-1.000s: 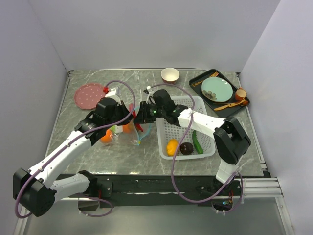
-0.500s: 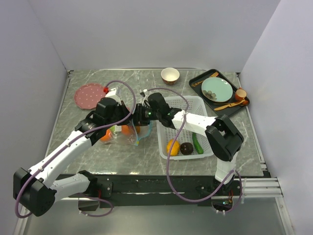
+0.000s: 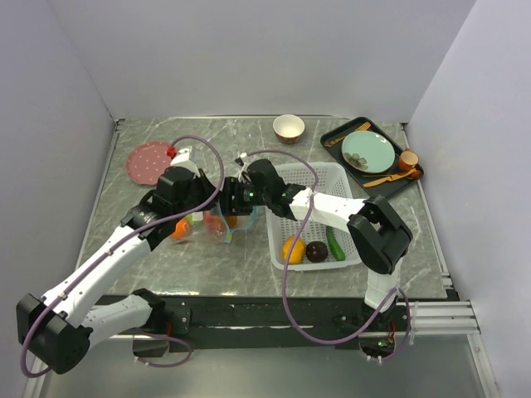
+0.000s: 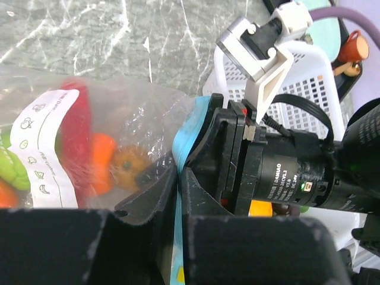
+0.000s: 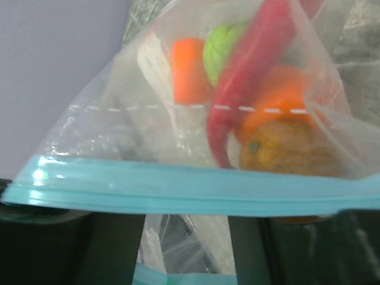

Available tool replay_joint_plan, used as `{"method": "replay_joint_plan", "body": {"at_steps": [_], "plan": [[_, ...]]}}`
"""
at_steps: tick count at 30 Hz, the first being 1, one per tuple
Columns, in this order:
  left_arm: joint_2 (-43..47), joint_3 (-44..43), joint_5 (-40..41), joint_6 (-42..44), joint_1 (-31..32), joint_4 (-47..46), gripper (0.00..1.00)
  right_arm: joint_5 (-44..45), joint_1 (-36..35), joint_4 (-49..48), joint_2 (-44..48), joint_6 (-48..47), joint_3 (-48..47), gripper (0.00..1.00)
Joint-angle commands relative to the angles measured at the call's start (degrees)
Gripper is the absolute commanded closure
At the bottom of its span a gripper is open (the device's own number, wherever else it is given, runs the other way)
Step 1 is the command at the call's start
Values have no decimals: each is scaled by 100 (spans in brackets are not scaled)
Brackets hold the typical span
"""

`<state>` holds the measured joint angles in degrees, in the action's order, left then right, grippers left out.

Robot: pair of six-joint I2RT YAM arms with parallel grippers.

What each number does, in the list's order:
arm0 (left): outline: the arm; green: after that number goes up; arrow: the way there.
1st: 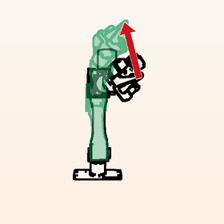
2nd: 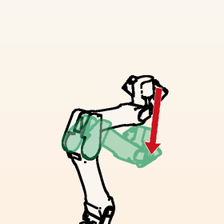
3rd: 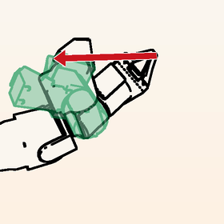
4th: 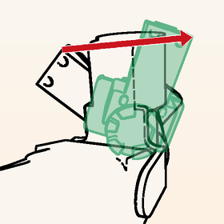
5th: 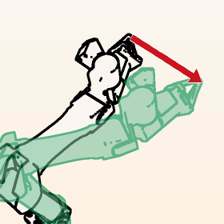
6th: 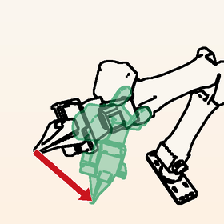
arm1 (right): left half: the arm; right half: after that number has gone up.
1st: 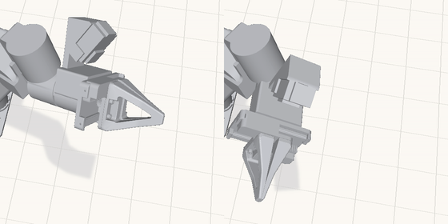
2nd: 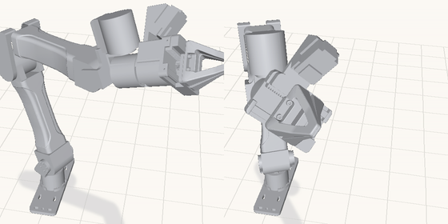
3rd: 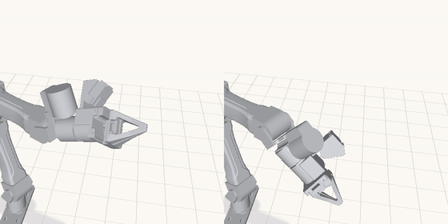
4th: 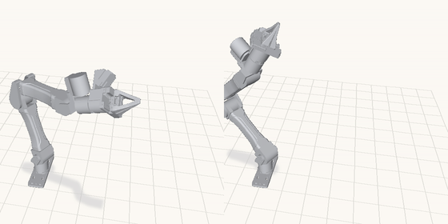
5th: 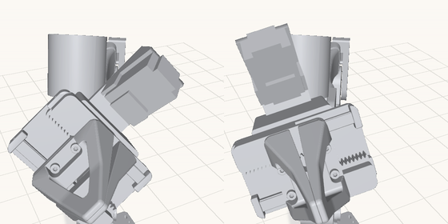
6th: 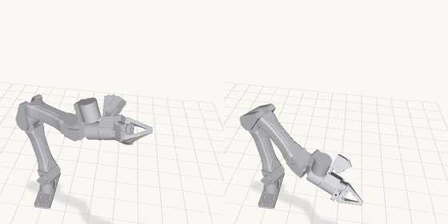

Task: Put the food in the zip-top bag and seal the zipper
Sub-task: Place the fake vegetable in the zipper food storage bag.

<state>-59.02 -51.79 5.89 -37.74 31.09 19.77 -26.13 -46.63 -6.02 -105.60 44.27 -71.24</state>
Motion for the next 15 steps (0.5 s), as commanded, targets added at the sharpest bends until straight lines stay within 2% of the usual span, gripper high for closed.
{"method": "replay_joint_plan", "body": {"at_steps": [1,6,15], "plan": [[216,-209,351,-137,-15,-114,86,20,-109,-171,224,-182,-162,36],[251,-226,579,-173,-15,0,85,380,-109,-14,531,-313,31,31],[216,-253,738,-173,-15,80,86,1706,-74,926,1656,-867,383,27]]}}
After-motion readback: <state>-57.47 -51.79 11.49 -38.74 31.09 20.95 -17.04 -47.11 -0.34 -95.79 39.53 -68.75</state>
